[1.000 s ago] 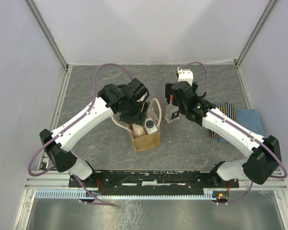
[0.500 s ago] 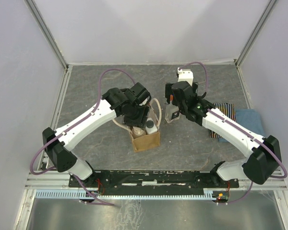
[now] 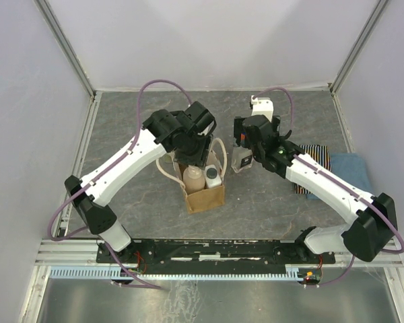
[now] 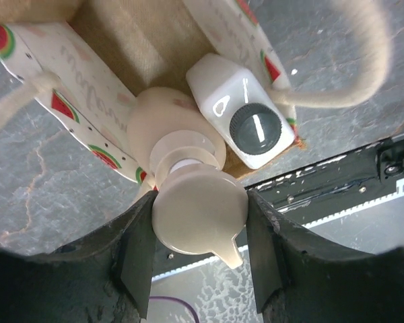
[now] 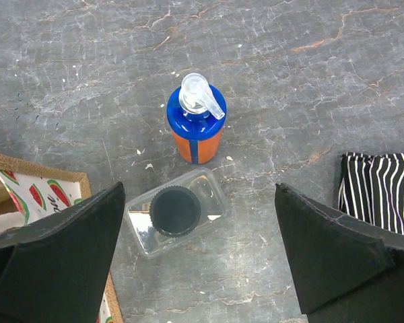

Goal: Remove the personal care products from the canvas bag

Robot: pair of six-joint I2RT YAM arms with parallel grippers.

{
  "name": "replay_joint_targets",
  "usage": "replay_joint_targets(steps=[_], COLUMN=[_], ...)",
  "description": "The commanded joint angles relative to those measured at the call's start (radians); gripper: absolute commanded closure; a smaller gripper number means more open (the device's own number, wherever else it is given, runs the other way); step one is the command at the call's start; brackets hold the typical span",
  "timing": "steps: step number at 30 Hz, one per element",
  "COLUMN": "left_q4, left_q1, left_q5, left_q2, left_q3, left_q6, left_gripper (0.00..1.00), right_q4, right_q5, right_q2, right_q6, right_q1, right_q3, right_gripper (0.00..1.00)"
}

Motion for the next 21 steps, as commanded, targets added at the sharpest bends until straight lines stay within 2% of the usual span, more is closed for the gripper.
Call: replay_joint_targets(steps=[1,7,14,21], left_q4=[0.013,-0.011,-0.028,0.001], left_q1=[-0.003,-0.002,0.003,0.05], left_q5=[-0.047,-0.092,-0.129,-0.136], left_q2=[-0.005,0.038,0.117,0.164], left_q3=[0.193,0.343,0.551,0.625], left_q6=[0.024,-0.01,-0.03,-0.035], left_gripper=[0.74,0.84,0.87,0.89], right_q4=[0.022,0.019,0.005,-0.016], right_q5=[0.026,0.027,0.016,0.007], right_q2=[-0.033,-0.048,-0.065,-0.091], right_q6=[-0.01,-0.014,-0.02,-0.028], right_q1=[-0.004,-0.009,-0.016,-0.023], right_q3=[-0.008,-0.012,0.004,0.018], right_gripper=[0.0,0.0,0.0,0.0])
